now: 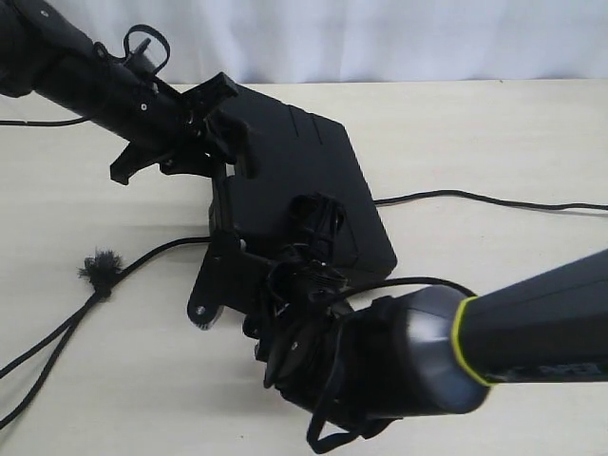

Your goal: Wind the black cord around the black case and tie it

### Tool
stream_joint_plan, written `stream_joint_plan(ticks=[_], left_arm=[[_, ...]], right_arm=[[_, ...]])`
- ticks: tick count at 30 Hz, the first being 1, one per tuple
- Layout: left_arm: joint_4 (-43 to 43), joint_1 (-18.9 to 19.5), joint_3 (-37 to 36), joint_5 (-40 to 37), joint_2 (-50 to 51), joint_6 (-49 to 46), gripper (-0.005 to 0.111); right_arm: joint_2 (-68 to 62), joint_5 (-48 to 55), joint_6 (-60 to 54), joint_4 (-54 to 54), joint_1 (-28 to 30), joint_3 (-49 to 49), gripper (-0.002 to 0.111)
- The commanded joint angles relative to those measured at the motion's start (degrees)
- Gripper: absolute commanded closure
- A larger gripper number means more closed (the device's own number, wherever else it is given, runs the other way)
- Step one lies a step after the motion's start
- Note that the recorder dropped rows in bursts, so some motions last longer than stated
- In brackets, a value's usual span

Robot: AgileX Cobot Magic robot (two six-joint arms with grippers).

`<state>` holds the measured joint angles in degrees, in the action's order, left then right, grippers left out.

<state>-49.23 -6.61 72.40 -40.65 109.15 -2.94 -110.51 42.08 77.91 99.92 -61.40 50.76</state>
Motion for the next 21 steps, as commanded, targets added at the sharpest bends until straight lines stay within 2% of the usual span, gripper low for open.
stream_joint_plan(ticks=[1, 5, 7, 8, 9, 10, 11, 13, 14, 17, 19, 20, 21], left_arm=[[-2.9, -0.1, 0.4, 0.2, -1.1, 0.7, 0.107], [-2.9, -0.1, 0.4, 0.1, -1.1, 0.7, 0.107], [-2.9, -0.1, 0.4, 0.0, -1.1, 0.7, 0.107], [-2.9, -0.1, 0.4, -0.7, -1.1, 0.7, 0.107], [-2.2, -0.1, 0.4, -0.8, -1.1, 0.3, 0.107], [1.0, -0.1, 0.4, -0.4, -1.1, -2.0, 0.107], [4.3, -0.1, 0.4, 0.3, -1.1, -5.4, 0.107], [16.8, -0.1, 0.4, 3.4, -1.1, -15.3, 0.107], [19.5, -0.1, 0.4, 3.8, -1.1, -15.4, 0.107], [20.1, -0.1, 0.4, 4.2, -1.1, -18.6, 0.107], [20.1, -0.1, 0.4, 3.8, -1.3, -22.0, 0.089], [20.2, -0.1, 0.5, 4.2, -2.1, -23.1, 0.071], [21.5, -0.1, 1.2, 3.8, -3.0, -23.1, 0.061]], right_arm=[[-4.6, 4.5, -1.2, 0.0, 0.1, 3.1, 0.012], [-7.4, 8.5, -2.3, 0.0, 0.1, 6.0, 0.013], [-8.0, 8.6, -2.3, 0.0, 0.1, 7.3, 0.020], [-8.2, 9.7, -2.2, 0.0, 0.1, 7.9, 0.038], [-7.9, 12.3, -2.2, 0.0, 0.1, 7.9, 0.067], [-7.0, 13.9, -2.0, 0.0, 0.1, 7.2, 0.103], [-6.2, 13.8, -1.6, 0.0, 0.1, 6.4, 0.103], [-3.5, 13.7, -0.2, 0.0, 0.0, 4.6, 0.104], [-2.5, 13.7, 0.7, 0.0, 0.0, 4.2, 0.104], [-1.5, 13.4, 3.9, 0.0, 0.0, 4.2, 0.104], [-1.5, 13.3, 6.5, 0.0, 0.0, 4.2, 0.104], [-1.5, 13.3, 8.3, 0.0, 0.0, 4.2, 0.104], [-1.5, 13.3, 8.7, 0.0, 0.0, 4.2, 0.104]])
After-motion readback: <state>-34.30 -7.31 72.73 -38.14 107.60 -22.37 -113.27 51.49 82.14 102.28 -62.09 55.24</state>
